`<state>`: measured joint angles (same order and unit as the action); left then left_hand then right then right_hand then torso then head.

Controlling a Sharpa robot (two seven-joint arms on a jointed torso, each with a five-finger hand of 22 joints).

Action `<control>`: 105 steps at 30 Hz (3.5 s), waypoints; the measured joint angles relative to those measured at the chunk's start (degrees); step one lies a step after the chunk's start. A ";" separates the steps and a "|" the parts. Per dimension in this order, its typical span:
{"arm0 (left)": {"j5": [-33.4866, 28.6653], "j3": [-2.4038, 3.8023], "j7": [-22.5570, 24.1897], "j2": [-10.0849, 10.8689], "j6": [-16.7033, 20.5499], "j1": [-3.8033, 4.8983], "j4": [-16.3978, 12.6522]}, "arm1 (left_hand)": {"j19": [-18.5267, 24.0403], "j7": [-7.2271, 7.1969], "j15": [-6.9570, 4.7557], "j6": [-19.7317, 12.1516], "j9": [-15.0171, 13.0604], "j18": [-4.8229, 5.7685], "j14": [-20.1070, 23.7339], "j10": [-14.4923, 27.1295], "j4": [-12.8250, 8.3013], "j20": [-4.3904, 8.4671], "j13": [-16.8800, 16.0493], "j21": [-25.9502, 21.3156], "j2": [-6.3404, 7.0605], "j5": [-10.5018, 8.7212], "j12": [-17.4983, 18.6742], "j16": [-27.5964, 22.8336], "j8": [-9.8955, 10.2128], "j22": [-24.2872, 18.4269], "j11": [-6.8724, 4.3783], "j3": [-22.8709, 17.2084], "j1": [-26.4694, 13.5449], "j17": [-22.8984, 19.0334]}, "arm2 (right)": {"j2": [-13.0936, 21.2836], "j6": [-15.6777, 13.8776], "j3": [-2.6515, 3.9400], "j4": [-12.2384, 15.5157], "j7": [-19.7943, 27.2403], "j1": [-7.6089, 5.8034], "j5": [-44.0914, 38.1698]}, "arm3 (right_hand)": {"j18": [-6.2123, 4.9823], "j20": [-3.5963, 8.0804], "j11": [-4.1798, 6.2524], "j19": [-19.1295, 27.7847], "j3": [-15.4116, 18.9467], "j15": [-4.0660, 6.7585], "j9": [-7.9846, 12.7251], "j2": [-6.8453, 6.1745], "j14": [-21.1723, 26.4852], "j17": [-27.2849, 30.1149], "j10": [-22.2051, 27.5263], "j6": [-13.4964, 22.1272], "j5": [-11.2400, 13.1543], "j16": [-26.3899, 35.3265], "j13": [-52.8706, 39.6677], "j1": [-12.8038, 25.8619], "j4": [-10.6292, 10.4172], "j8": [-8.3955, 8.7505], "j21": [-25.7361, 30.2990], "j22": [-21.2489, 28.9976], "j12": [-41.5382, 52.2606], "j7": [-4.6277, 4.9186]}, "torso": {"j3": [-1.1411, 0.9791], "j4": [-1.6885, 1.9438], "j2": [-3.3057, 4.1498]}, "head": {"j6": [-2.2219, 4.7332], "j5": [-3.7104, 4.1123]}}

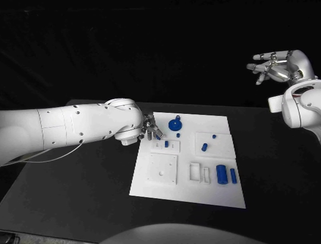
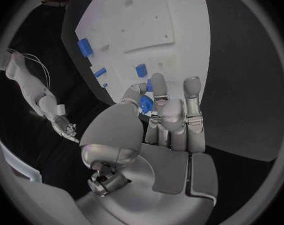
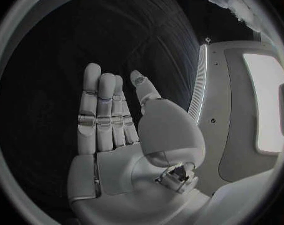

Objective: Assemble the parts on the task board

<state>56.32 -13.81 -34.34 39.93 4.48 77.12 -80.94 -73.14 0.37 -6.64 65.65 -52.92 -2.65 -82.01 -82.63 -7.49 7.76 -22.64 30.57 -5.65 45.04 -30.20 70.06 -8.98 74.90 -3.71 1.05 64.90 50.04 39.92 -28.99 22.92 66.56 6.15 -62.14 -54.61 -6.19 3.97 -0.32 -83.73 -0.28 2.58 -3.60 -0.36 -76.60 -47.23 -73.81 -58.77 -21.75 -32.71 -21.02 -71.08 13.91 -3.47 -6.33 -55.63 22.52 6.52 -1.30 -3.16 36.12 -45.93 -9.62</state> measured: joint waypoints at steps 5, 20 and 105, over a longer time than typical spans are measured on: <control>0.60 0.00 0.00 0.20 -0.07 -0.44 -0.37 | -0.08 -0.04 0.00 0.04 -0.07 0.00 0.00 0.00 0.00 -0.08 0.00 0.00 0.09 0.00 0.15 -0.17 0.06 0.02 0.01 0.00 -0.09 0.00 | -0.52 0.02 -0.02 -0.93 -0.11 -0.01 0.30 | 0.02 0.00 0.00 0.00 -0.73 -0.04 0.00 0.00 0.04 0.08 0.00 0.00 0.00 0.00 1.21 0.00 0.24 0.00 0.14 0.25 -0.47 0.00 | -0.10 -0.01 0.00 | -0.03 0.35; 2.09 0.00 0.04 0.37 -1.00 -1.17 -0.30 | -0.08 -0.06 0.01 0.06 -0.07 0.00 0.00 -0.09 -0.15 -0.08 0.00 0.00 0.32 -0.05 0.15 -0.17 0.18 0.04 0.10 -0.14 -0.32 -0.01 | -1.11 0.12 -0.06 -1.91 -0.34 -0.01 1.33 | 0.06 0.00 0.00 0.00 -1.97 -0.04 0.00 -0.23 0.04 0.19 0.00 -0.01 0.00 0.00 3.83 0.23 0.08 0.00 0.14 0.56 -1.05 -0.01 | -0.03 -0.04 0.00 | -0.29 0.37; 3.35 0.17 0.09 -1.16 -5.24 -1.68 1.22 | -0.07 -0.07 0.12 0.47 -0.47 0.00 -0.08 -0.60 -0.20 -0.08 -0.19 0.00 0.40 1.28 0.64 -0.44 0.34 0.03 0.02 -0.38 -0.39 0.32 | -2.12 0.76 -0.51 -2.69 -0.20 0.38 2.13 | 0.48 0.00 0.01 0.00 -2.84 -0.03 0.02 -0.25 0.04 0.21 0.00 -0.51 0.45 -0.01 4.95 0.20 0.96 0.00 0.14 0.81 -1.05 -0.10 | -0.02 0.03 -0.01 | -1.20 0.23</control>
<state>59.67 -13.64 -34.25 38.77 -0.76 75.44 -79.72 -73.21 0.29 -6.52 66.12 -53.39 -2.65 -82.10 -83.23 -7.68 7.67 -22.83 30.57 -5.25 46.32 -29.56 69.62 -8.64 74.93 -3.69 0.67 64.50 50.36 37.80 -28.23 22.41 63.87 5.94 -61.75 -52.48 -5.71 3.97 -0.31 -83.73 -3.13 2.55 -3.58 -0.61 -76.56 -47.01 -73.81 -59.28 -21.30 -32.72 -16.07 -70.88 14.87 -3.47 -6.19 -54.82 21.47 6.42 -1.31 -3.13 36.11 -47.13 -9.39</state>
